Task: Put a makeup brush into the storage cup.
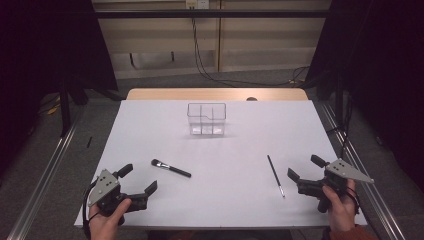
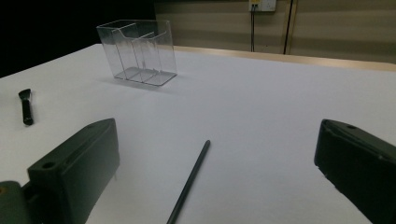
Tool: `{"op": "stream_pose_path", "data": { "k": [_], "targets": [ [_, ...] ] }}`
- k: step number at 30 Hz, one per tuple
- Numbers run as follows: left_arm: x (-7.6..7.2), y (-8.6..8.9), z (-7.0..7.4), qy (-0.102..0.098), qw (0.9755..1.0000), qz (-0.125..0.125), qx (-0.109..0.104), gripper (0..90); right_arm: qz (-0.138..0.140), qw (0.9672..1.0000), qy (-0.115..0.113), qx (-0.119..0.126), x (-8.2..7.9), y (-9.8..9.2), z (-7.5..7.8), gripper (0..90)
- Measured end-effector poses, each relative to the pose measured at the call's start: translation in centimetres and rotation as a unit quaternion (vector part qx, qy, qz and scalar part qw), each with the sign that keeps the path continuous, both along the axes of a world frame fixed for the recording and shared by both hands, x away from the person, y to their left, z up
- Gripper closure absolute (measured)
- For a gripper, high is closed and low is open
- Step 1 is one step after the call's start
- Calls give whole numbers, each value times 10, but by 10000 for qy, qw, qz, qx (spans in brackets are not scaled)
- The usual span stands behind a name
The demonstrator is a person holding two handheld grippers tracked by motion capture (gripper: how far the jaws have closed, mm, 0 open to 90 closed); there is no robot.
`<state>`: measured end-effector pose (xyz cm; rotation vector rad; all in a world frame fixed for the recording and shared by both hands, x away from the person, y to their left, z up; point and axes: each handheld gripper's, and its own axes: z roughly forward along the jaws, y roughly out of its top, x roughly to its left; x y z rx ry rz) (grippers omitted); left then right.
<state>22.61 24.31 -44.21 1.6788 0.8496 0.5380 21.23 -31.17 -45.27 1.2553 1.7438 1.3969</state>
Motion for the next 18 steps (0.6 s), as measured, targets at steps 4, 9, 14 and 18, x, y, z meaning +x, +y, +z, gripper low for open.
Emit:
{"op": "stream_pose_path", "data": {
  "k": [4,9,14,18],
  "targets": [
    [3,-2,-2,56,10000,-77,0,15,26,10000,6,-54,2,1,-1,2],
    [7,-4,-4,150,9996,-210,130,14,81,9998,6,-162,6,2,-3,2],
    [13,-6,-5,217,9992,-323,41,14,149,9997,27,-183,10,4,-4,2],
    [16,-7,-5,242,9990,-364,49,14,169,9998,40,-118,13,4,-5,3]
  ]
}}
